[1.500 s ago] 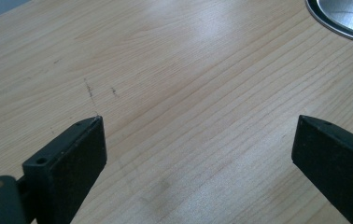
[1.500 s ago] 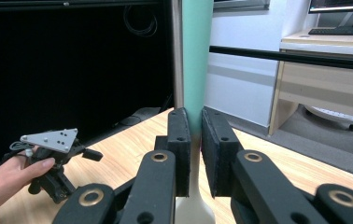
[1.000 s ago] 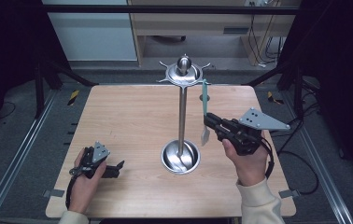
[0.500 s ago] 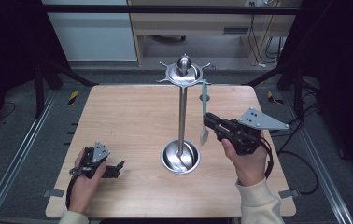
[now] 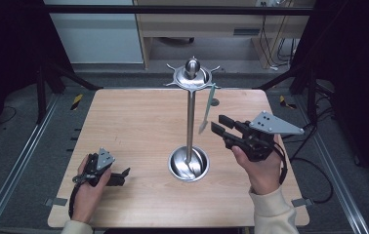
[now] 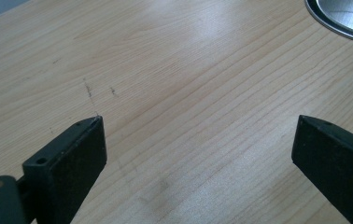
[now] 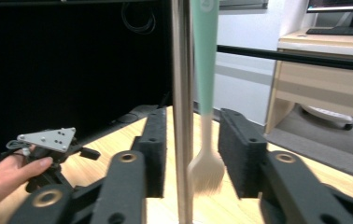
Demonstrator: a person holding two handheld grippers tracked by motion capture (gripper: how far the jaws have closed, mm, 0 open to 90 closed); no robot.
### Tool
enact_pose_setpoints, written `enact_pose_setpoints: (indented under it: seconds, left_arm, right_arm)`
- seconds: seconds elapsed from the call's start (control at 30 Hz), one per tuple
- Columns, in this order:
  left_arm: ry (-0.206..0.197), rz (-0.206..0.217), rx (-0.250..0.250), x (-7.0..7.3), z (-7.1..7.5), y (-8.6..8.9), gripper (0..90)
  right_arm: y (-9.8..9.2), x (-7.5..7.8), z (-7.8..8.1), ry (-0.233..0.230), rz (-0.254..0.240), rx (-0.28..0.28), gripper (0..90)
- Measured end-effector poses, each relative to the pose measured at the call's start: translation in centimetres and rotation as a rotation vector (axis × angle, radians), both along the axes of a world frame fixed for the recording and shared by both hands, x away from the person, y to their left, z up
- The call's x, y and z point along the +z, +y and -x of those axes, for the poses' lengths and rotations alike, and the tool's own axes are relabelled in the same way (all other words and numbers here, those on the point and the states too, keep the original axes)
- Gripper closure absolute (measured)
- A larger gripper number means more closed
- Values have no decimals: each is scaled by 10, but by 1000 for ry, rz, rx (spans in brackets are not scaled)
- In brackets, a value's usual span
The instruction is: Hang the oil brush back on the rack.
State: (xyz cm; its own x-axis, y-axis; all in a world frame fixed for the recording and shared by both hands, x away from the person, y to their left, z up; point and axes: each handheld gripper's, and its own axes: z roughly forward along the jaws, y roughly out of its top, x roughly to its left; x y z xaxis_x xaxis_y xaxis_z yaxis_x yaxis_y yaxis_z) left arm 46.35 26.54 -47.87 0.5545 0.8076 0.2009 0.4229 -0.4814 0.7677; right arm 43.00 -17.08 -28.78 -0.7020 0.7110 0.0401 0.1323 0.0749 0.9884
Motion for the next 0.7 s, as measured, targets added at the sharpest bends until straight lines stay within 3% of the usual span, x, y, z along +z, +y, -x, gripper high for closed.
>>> enact_pose_setpoints:
  seconds: [0.37,0.7]
  left_arm:
    - [0,0,0,0,0,0,28]
    - [0,2,0,0,0,0,28]
  right_arm:
    - [-2,13,5,16,97,-26,404]
    - [-8,12,-2,51,146,-105,294]
